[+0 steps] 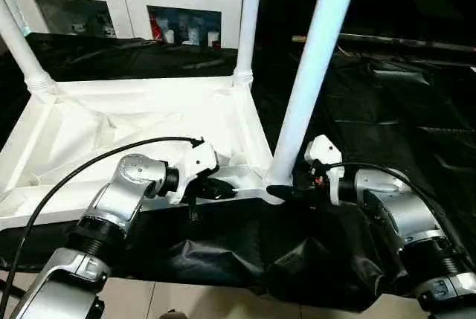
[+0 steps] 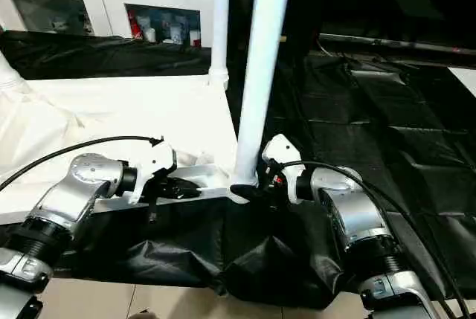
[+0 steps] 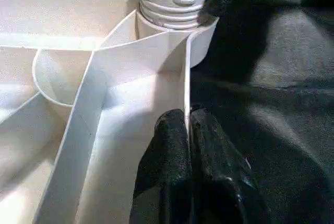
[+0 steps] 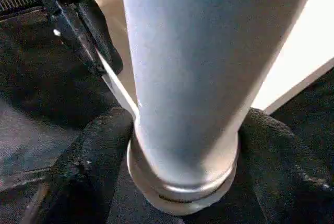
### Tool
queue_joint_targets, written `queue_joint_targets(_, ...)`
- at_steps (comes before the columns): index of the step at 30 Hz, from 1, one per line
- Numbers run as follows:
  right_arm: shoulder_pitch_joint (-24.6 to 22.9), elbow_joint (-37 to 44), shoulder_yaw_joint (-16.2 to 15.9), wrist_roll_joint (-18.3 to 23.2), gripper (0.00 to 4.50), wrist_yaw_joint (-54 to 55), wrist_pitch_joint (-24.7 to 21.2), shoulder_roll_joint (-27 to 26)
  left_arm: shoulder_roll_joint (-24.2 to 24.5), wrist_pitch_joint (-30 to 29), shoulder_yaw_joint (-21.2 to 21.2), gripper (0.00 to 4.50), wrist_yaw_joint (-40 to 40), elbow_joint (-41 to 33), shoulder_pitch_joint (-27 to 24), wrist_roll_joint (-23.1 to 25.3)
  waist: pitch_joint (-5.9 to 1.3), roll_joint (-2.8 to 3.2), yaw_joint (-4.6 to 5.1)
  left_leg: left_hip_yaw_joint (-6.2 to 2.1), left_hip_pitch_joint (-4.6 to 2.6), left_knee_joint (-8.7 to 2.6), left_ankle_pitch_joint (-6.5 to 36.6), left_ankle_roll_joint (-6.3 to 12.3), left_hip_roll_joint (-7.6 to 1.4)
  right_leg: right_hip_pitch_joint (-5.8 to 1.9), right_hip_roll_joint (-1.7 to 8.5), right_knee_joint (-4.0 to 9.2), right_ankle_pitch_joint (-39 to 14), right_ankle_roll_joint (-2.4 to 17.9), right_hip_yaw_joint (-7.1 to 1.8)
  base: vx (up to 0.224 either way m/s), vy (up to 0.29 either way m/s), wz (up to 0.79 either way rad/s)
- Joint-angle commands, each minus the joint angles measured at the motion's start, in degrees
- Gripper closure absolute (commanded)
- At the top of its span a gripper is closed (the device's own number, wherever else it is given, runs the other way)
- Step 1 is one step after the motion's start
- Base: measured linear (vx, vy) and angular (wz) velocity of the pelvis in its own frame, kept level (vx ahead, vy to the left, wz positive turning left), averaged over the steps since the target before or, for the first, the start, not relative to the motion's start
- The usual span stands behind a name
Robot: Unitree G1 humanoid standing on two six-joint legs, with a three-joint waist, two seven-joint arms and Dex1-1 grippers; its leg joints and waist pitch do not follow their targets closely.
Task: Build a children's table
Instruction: Rotate leg to tighten
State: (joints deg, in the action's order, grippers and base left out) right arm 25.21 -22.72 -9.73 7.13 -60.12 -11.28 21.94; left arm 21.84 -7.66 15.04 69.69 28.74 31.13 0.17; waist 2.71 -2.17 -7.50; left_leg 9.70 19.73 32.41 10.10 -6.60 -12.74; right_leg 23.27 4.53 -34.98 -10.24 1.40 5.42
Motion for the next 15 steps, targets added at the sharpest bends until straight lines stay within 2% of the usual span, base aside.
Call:
queue_joint_targets(1,-0.5,1.7,-0.7,0.9,1.41,-0.9,-0.6,0.0,-0.8,0.4,0.7,4.50,1.1,-1.6,0.0,-1.8,-3.48,-0.26,-0.01,0.40,0.28,-3.17,9.6,3.00,-0.52,-3.43,3.58,4.16,-13.0,8.9,-3.01,0.000,0.000,0.00)
queue_joint_targets(5,-0.8,1.6,-0.8,0.8,1.76,-0.8,-0.5,-0.2,-0.8,0.4,0.7,4.50,1.0,-1.7,-0.1,-1.7,-3.51,-0.27,-0.27,0.41,0.24,-3.11,9.5,2.90,-0.51,-3.40,3.57,4.14,-12.9,8.7,-3.05,0.000,0.000,0.00)
queue_joint_targets(11,-1.4,0.7,-0.9,0.0,1.85,1.1,0.3,-1.2,-1.2,0.5,0.6,4.50,-0.2,-1.5,-0.2,-1.3,-3.51,-0.22,-0.39,0.40,0.28,-3.13,9.5,2.71,-0.49,-3.41,3.57,4.08,-12.5,8.8,-3.02,0.000,0.000,0.00)
queue_joint_targets(15,-1.8,-2.2,0.7,-0.8,1.87,7.7,1.1,-4.4,-3.3,0.5,0.3,4.50,-5.1,-0.1,0.3,0.2,-3.43,-0.22,-0.21,0.29,0.24,-3.31,10.7,1.92,-0.47,-3.37,3.65,4.43,-15.8,7.7,-2.94,0.000,0.000,0.00)
